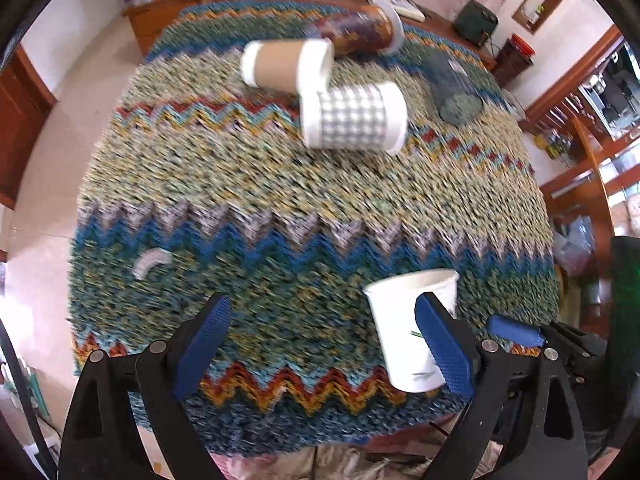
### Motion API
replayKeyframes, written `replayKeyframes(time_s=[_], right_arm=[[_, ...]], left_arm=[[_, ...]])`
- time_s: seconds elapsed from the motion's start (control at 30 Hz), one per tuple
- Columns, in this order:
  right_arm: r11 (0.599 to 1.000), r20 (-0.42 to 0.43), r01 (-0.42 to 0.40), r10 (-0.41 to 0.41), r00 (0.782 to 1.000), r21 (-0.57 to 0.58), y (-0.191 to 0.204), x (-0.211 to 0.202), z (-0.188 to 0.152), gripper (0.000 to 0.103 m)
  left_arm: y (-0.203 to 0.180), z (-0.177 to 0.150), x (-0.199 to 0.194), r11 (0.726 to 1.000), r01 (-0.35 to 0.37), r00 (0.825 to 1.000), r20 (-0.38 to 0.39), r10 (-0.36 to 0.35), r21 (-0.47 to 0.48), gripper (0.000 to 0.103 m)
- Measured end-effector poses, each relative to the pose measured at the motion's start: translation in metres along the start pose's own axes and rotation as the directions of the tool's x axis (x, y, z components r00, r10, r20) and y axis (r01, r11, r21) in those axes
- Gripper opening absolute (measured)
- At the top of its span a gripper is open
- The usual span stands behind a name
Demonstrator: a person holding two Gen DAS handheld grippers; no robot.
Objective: Flip cup upright
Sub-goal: 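Grasp the upright panda cup with the left gripper while the right gripper holds it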
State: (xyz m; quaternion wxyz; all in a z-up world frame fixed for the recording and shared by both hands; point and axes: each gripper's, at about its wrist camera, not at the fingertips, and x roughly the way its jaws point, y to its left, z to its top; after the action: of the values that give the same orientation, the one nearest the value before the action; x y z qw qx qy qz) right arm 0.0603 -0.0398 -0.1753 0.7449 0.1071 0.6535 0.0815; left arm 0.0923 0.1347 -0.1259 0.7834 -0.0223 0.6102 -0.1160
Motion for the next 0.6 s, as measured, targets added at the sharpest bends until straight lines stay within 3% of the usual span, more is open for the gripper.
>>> replayKeyframes(time_s=[0.23, 0.6], right_arm=[[0.999, 0.046, 0.003, -0.001, 0.999, -0.034, -0.009, -0.014, -0.014, 0.073], [0.998, 0.041, -0.033, 0.036, 0.999, -0.059, 0.000, -0.003, -0.022, 0.073]], left_arm=[[-0.015, -0.004, 0.012, 0.999, 0.042, 0.998, -0.057, -0.041, 0.009, 0.094], [-0.026, -0.003, 0.030, 0.999, 0.051, 0.994, -0.100, -0.050, -0.001, 0.094]])
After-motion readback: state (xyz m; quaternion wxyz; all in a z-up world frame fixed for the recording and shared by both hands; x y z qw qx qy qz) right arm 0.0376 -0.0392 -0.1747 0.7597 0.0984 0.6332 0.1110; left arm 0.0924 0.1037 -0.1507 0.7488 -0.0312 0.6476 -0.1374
